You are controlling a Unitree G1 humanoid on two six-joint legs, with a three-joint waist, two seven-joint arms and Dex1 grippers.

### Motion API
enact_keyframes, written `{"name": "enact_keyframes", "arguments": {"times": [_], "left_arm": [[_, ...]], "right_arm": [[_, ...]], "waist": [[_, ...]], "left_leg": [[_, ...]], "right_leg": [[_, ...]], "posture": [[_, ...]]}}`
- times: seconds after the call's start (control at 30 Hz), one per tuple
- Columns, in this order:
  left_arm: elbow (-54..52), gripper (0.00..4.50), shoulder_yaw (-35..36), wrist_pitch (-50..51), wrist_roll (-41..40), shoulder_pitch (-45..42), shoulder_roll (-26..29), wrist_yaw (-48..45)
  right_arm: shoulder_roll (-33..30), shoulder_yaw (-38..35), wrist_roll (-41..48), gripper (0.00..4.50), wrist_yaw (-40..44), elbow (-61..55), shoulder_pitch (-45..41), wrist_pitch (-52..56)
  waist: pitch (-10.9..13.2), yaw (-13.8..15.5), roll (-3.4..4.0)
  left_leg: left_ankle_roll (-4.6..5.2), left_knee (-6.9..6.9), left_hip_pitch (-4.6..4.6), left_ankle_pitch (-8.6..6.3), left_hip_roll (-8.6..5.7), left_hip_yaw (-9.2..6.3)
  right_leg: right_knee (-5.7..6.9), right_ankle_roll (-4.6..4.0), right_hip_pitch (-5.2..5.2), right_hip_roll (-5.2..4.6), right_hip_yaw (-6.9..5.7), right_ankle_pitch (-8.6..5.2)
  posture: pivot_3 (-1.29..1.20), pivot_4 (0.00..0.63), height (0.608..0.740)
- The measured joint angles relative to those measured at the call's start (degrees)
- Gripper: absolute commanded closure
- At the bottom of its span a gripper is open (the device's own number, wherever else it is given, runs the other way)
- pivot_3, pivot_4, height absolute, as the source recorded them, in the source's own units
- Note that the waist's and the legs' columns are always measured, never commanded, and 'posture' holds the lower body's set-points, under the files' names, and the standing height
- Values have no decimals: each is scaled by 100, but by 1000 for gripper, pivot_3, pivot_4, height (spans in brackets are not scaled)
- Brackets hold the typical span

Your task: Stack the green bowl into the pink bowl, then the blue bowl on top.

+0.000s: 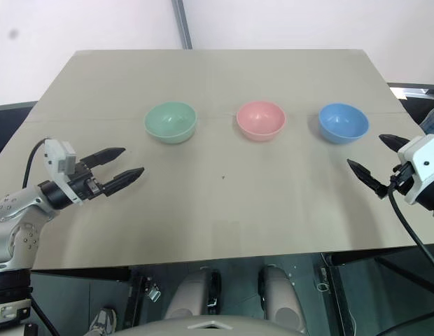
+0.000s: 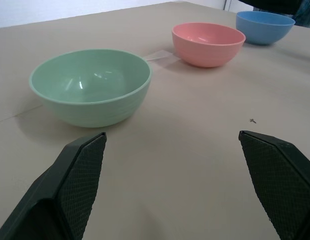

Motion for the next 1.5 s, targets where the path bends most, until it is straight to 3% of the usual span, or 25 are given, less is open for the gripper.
{"name": "enact_keyframes", "arguments": {"times": [0.37,0.57,0.8,1.1,1.2,1.27,1.43,1.47,1.5], "left_arm": [[-685,23,210,336,-294,203,-83,349],[-1032,23,222,527,-511,233,-169,516],[-1466,23,57,496,-541,270,-162,229],[-2107,23,174,485,-521,970,-255,433],[-2335,0,328,490,-581,1212,-272,517],[-2414,0,385,490,-623,1285,-275,543],[-2657,0,511,491,-679,1582,-318,696],[-2690,0,524,491,-683,1615,-326,721],[-2699,0,534,491,-688,1638,-328,745]], "right_arm": [[87,659,-26,0,11,242,-620,-15],[284,1510,-278,0,119,664,-1386,-155],[1118,3489,-1511,0,574,2715,-3659,-951],[2234,4332,-2512,0,760,5960,-5587,-2526],[2376,4423,-2793,795,668,6780,-5831,-2876],[2401,4477,-2898,1580,630,7038,-5877,-3000],[2479,4527,-3242,4036,589,7761,-6184,-3445],[2496,4524,-3277,4352,556,7793,-6224,-3519],[2506,4539,-3354,4352,542,7819,-6279,-3627]], "waist": [[1,-7,0],[1,-21,0],[4,-89,3],[6,-41,5],[6,-26,5],[6,-27,6],[8,-62,8],[8,-66,8],[8,-73,8]], "left_leg": [[0,0,-1,0,1,2],[0,1,2,0,-1,3],[0,1,0,1,-2,9],[0,-17,-10,0,-3,12],[0,-17,-10,0,-4,8],[0,-17,-9,0,-4,7],[0,-18,-2,0,-3,11],[0,-18,-1,0,-3,11],[0,-18,0,0,-3,11]], "right_leg": [[0,0,-1,1,3,0],[4,0,-1,4,4,1],[11,-8,-14,28,11,4],[-5,-30,-19,4,14,19],[-2,-31,-18,1,9,18],[1,-32,-18,1,9,18],[6,-32,-19,6,12,18],[7,-32,-19,7,12,18],[8,-32,-19,8,12,18]], "posture": [[0,150,740],[0,150,740],[0,150,740],[0,150,740],[0,150,740],[0,150,740],[0,150,740],[0,150,740],[0,150,740]]}}
